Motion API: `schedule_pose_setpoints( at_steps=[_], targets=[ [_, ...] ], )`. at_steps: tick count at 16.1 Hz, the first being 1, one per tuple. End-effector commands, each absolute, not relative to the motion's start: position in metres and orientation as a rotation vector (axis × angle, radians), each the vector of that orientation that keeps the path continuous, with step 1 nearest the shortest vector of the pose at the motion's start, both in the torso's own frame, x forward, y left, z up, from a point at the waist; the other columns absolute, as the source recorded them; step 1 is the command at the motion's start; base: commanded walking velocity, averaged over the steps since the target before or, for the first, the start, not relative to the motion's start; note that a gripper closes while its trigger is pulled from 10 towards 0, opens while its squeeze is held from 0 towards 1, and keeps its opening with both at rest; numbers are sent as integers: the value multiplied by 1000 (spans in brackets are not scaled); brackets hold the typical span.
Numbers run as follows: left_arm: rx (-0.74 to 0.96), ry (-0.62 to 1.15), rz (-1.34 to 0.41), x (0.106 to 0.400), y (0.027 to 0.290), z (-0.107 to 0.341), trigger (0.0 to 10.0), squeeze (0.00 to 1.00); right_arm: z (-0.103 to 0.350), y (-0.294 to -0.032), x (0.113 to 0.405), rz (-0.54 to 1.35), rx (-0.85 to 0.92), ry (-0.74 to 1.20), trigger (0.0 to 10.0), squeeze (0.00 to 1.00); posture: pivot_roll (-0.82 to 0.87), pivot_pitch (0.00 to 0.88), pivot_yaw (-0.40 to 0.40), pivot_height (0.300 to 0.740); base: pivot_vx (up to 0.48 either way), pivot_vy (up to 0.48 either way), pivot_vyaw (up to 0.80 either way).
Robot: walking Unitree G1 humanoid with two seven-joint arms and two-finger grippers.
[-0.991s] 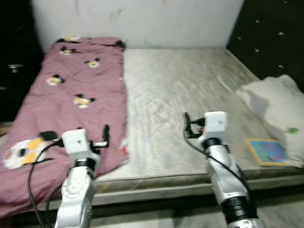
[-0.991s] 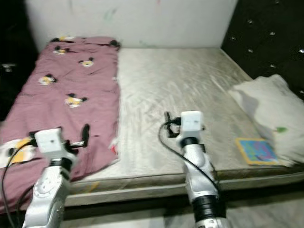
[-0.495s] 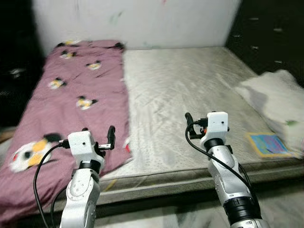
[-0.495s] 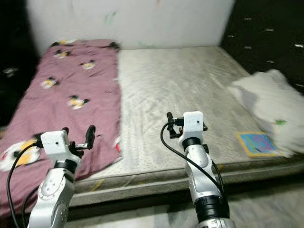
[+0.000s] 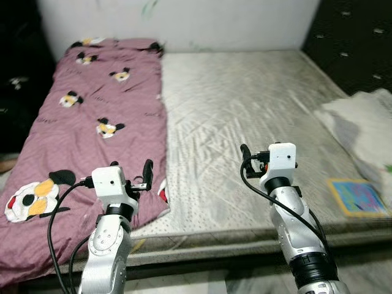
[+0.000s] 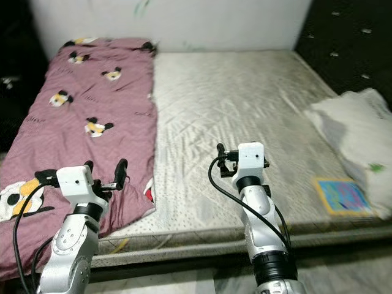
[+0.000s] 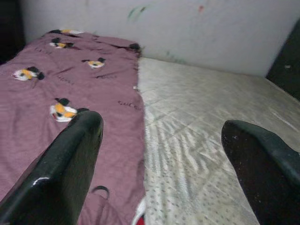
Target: Clean up the room
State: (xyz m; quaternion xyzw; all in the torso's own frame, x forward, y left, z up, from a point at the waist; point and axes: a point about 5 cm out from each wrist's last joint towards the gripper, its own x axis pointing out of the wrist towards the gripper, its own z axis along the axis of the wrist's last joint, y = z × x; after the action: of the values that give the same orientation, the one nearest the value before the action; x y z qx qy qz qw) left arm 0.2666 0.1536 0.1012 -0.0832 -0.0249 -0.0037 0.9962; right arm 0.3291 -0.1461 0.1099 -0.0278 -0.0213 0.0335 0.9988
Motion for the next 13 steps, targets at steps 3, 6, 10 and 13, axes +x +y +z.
schedule_pose_setpoints(
  at_steps=[3,6,10,13],
  targets=[
    [-159,-61,-10,268,153,105,10000,0,108,-151,327,55,-65,-39,10000,0,37,21,-11,740,257,0,0],
    [-183,-56,9,270,153,104,10000,0,107,-151,328,49,-67,-38,10000,0,36,29,-12,740,81,0,0],
    [-189,-29,51,272,153,102,10000,0,107,-152,328,48,-68,-39,10000,0,38,30,-12,740,0,0,0],
    [-193,-14,52,272,153,100,10000,0,106,-151,328,48,-67,-34,10000,0,36,27,-14,740,0,306,-267]
  ],
)
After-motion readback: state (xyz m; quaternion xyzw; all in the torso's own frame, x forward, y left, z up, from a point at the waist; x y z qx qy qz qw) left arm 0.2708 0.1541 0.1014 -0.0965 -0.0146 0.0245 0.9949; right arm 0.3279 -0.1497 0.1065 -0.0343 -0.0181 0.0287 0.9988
